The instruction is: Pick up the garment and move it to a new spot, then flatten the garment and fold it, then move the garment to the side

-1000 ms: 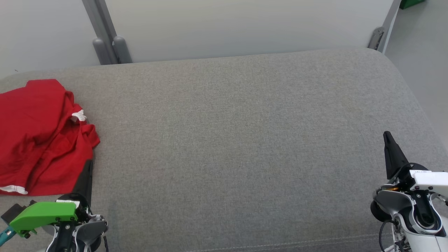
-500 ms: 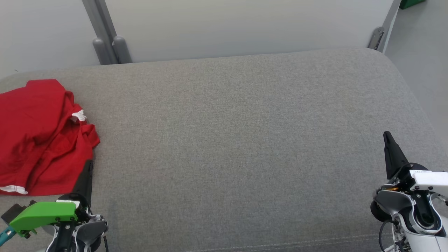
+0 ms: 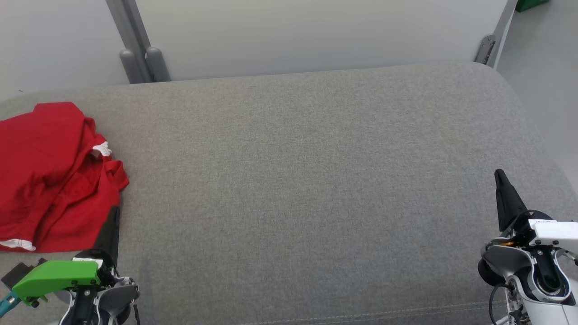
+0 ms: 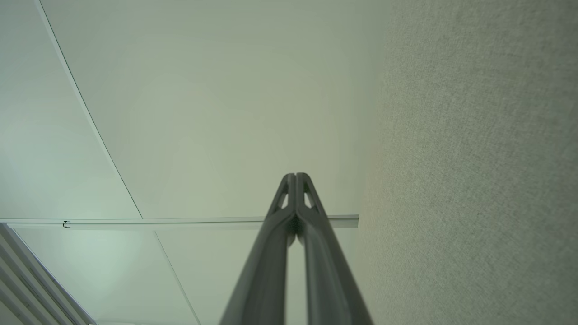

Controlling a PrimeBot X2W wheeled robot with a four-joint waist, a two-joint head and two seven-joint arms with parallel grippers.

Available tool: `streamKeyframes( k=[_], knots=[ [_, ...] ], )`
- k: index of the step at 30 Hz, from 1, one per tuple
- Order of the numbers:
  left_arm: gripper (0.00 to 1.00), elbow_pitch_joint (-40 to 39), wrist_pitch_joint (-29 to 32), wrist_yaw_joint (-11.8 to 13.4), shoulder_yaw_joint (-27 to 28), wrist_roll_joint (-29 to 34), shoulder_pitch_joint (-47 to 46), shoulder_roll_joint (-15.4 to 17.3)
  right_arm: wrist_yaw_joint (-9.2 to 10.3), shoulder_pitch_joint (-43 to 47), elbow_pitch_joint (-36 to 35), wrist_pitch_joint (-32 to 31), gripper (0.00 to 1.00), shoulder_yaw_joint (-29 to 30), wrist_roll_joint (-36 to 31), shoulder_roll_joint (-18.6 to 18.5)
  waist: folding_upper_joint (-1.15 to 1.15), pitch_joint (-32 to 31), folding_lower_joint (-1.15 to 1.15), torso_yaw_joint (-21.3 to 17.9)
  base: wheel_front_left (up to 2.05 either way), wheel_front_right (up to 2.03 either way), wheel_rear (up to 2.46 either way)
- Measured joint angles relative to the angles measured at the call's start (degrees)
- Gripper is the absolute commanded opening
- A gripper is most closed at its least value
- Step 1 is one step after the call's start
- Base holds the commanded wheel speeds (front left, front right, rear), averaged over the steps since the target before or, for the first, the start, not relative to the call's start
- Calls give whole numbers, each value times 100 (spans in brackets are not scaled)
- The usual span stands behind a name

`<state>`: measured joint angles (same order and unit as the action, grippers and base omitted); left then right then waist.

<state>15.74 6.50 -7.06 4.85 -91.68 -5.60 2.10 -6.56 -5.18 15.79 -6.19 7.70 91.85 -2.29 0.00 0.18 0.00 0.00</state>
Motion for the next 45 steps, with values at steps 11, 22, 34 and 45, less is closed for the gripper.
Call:
streamKeyframes(
  k=[11,22,34,45],
  knots=[
    [0,0,-1,0,0,0,0,0,0,0,0,0,0,0,0,0,0,0,0,0,0,0,0],
    [0,0,0,0,0,0,0,0,0,0,0,0,0,0,0,0,0,0,0,0,0,0,0],
    [0,0,-1,0,0,0,0,0,0,0,0,0,0,0,0,0,0,0,0,0,0,0,0],
    [0,0,-1,0,0,0,0,0,0,0,0,1,0,0,0,0,0,0,0,0,0,0,0]
  ],
)
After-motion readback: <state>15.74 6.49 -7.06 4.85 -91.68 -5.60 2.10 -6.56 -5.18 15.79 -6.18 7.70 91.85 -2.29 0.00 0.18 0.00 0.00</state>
